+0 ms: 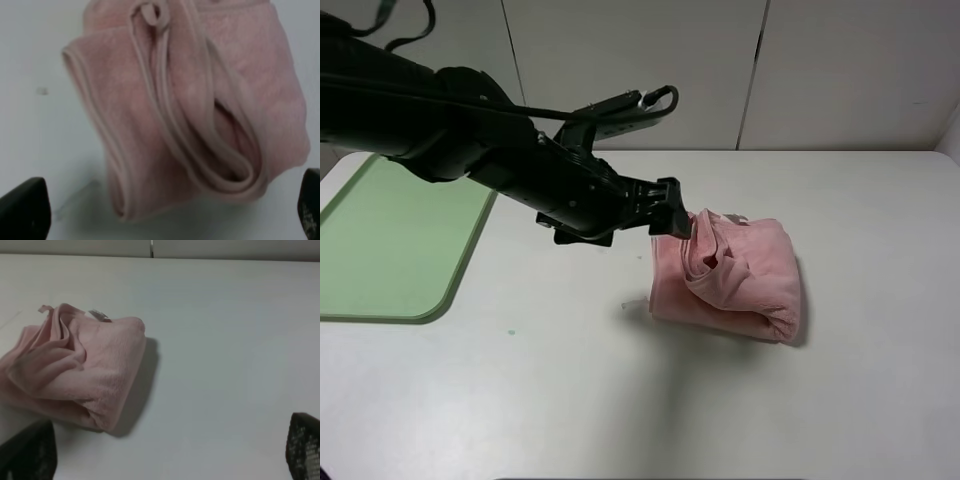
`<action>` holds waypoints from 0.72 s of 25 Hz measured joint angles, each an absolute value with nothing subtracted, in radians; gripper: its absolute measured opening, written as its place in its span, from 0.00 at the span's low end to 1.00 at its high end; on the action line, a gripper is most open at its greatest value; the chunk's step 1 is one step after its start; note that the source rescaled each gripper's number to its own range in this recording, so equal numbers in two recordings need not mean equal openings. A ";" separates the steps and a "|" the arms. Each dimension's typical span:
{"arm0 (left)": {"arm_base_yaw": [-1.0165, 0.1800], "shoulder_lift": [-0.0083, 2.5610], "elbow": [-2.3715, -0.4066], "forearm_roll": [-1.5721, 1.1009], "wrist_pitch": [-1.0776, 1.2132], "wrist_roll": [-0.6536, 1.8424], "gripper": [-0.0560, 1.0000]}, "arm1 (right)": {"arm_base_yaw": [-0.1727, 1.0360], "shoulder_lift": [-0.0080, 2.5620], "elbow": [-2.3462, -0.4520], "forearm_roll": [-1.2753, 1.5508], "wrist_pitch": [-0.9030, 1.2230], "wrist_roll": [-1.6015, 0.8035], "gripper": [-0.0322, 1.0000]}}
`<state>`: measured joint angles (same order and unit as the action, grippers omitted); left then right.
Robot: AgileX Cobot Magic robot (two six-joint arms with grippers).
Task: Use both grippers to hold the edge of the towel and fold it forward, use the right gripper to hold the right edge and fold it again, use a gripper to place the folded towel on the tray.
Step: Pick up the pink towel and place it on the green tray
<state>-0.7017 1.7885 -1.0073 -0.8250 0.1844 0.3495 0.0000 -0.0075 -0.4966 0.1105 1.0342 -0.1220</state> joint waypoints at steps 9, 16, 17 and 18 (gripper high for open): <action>-0.759 1.966 -1.135 -0.879 0.188 0.349 1.00 | 0.000 -0.008 -0.497 0.110 1.034 -0.122 1.00; -0.766 2.036 -1.150 -0.882 0.164 0.341 1.00 | 0.000 -0.008 -0.497 0.111 1.034 -0.122 1.00; -0.766 2.044 -1.152 -0.882 0.159 0.341 1.00 | 0.000 -0.008 -0.497 0.111 1.034 -0.122 1.00; -0.766 2.049 -1.153 -0.882 0.155 0.340 1.00 | 0.000 -0.008 -0.497 0.111 1.034 -0.122 1.00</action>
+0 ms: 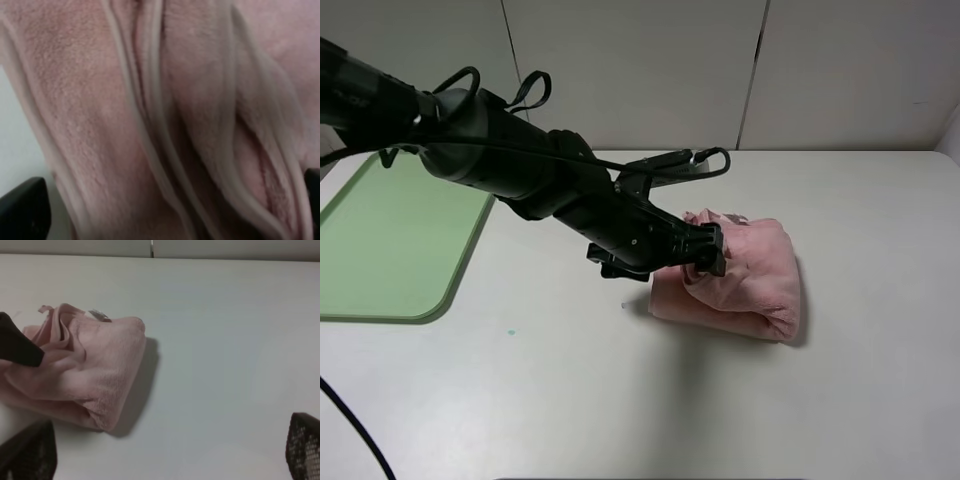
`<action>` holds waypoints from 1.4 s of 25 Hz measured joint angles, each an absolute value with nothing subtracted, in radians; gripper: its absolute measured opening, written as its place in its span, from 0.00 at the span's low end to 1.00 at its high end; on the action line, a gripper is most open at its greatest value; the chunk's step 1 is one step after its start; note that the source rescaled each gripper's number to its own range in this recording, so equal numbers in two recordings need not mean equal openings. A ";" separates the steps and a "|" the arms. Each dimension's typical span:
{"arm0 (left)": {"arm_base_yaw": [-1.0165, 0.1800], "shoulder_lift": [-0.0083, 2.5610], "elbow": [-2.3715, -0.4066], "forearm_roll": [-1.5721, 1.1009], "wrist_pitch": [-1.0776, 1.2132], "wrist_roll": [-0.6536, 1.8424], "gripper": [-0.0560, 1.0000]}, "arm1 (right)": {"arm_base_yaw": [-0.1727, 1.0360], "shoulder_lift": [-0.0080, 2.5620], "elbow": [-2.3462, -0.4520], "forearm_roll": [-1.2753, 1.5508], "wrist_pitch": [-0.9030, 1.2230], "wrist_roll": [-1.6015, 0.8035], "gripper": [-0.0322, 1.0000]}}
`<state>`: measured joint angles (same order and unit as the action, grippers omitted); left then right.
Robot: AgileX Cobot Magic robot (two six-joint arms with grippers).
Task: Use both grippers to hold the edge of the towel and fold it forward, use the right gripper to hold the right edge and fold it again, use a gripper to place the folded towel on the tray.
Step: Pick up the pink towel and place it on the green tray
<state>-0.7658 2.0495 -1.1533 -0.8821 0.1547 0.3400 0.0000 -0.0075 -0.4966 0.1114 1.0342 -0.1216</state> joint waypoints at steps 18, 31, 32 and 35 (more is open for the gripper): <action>-0.776 2.154 -1.215 -0.883 0.122 0.332 1.00 | 0.000 -0.008 -0.497 0.111 1.033 -0.122 1.00; -0.792 2.195 -1.276 -0.884 0.120 0.334 0.98 | 0.000 -0.008 -0.497 0.111 1.033 -0.118 1.00; -0.792 2.195 -1.276 -0.884 0.120 0.334 0.96 | 0.000 -0.008 -0.497 0.111 1.033 -0.118 1.00; -0.792 2.198 -1.276 -0.884 0.116 0.334 0.87 | 0.000 -0.008 -0.497 0.111 1.033 -0.118 1.00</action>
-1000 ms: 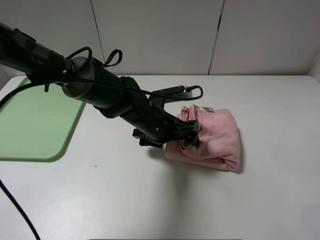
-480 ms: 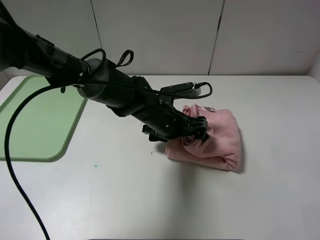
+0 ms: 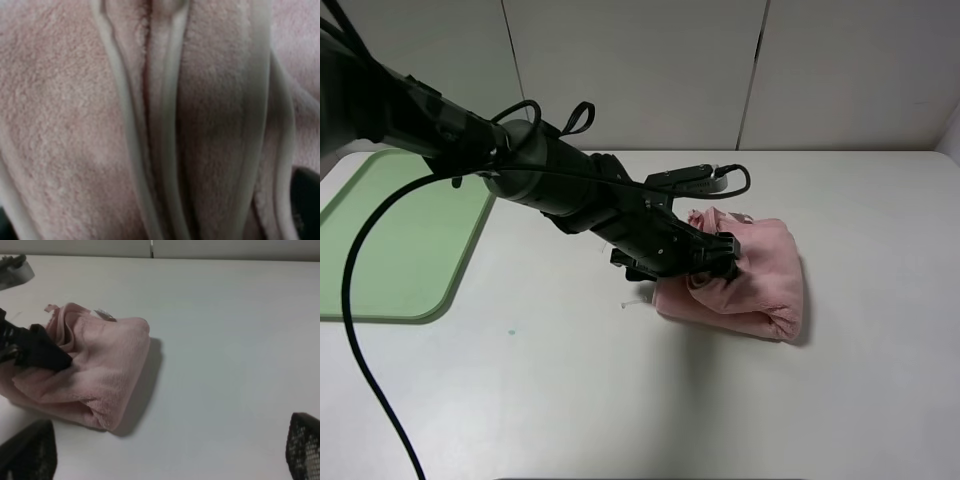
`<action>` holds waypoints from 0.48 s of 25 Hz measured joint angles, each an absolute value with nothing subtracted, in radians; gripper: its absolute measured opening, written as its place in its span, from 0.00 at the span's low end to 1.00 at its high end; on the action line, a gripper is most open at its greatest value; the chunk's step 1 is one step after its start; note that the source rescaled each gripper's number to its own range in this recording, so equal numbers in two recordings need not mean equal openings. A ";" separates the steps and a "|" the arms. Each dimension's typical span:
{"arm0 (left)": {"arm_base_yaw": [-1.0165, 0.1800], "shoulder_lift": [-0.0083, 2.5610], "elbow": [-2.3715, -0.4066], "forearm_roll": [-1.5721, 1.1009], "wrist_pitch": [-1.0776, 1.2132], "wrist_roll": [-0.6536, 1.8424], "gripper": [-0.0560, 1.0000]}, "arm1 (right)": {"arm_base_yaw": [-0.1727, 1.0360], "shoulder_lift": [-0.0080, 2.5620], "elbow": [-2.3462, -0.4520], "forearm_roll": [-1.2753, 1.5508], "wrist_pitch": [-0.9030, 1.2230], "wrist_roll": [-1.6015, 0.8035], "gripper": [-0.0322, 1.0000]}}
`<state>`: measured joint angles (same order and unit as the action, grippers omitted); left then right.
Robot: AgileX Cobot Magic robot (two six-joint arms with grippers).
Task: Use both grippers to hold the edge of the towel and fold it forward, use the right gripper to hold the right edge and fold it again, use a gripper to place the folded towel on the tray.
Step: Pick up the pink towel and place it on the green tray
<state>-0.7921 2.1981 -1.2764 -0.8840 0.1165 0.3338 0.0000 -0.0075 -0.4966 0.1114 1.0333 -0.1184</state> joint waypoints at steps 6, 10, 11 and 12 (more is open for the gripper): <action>-0.792 2.210 -1.275 -0.884 0.118 0.326 0.56 | 0.000 -0.008 -0.497 0.111 1.033 -0.118 1.00; -0.792 2.217 -1.275 -0.881 0.120 0.318 0.37 | 0.000 -0.008 -0.497 0.111 1.033 -0.118 1.00; -0.792 2.217 -1.275 -0.876 0.120 0.318 0.32 | 0.000 -0.008 -0.497 0.111 1.033 -0.118 1.00; -0.792 2.217 -1.275 -0.866 0.120 0.316 0.27 | 0.000 -0.008 -0.497 0.111 1.033 -0.118 1.00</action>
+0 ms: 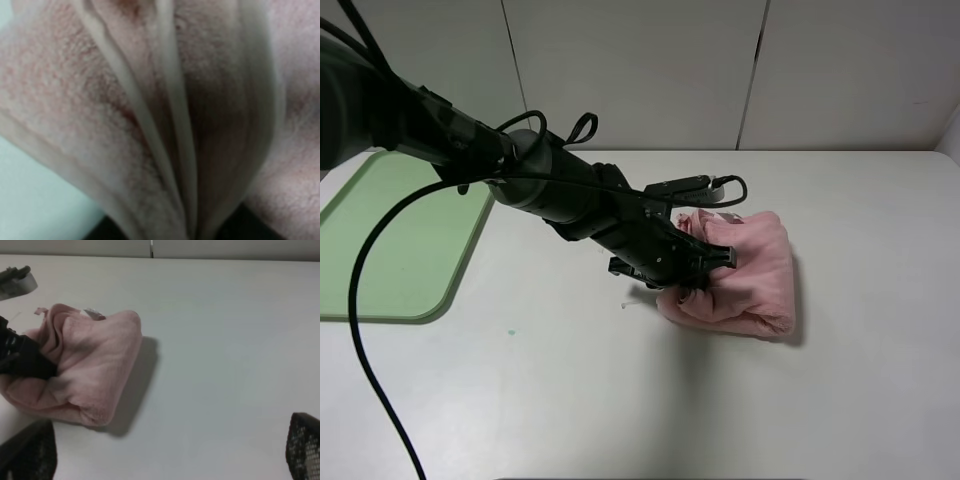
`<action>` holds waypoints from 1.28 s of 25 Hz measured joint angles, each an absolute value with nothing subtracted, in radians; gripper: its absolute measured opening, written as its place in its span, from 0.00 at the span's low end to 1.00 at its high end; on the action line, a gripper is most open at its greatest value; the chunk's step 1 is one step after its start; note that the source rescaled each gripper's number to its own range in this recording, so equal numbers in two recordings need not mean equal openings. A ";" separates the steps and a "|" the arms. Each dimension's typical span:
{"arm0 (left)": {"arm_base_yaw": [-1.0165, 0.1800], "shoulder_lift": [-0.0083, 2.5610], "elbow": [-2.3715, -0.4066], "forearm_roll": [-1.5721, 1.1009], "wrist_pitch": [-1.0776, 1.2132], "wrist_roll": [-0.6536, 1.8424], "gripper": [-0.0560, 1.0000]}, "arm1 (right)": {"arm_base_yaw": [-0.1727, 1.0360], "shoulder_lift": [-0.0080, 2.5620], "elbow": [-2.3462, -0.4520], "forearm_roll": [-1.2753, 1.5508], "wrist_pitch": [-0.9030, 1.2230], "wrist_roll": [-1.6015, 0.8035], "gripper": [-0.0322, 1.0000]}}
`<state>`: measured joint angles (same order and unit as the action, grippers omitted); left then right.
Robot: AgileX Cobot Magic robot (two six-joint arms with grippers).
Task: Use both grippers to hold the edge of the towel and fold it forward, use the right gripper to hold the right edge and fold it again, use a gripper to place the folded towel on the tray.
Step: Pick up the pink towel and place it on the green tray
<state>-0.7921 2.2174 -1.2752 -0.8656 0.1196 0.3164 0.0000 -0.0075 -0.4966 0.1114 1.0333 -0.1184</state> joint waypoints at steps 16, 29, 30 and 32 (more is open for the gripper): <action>-0.792 2.203 -1.274 -0.749 0.127 0.274 0.22 | 0.000 -0.008 -0.497 0.111 1.033 -0.118 1.00; -0.739 2.119 -1.268 -0.634 0.231 0.274 0.22 | 0.000 -0.008 -0.497 0.111 1.033 -0.118 1.00; -0.728 2.113 -1.268 -0.619 0.245 0.274 0.22 | 0.000 -0.008 -0.497 0.111 1.033 -0.118 1.00; -0.706 2.095 -1.266 -0.592 0.263 0.268 0.22 | 0.000 -0.008 -0.497 0.111 1.033 -0.118 1.00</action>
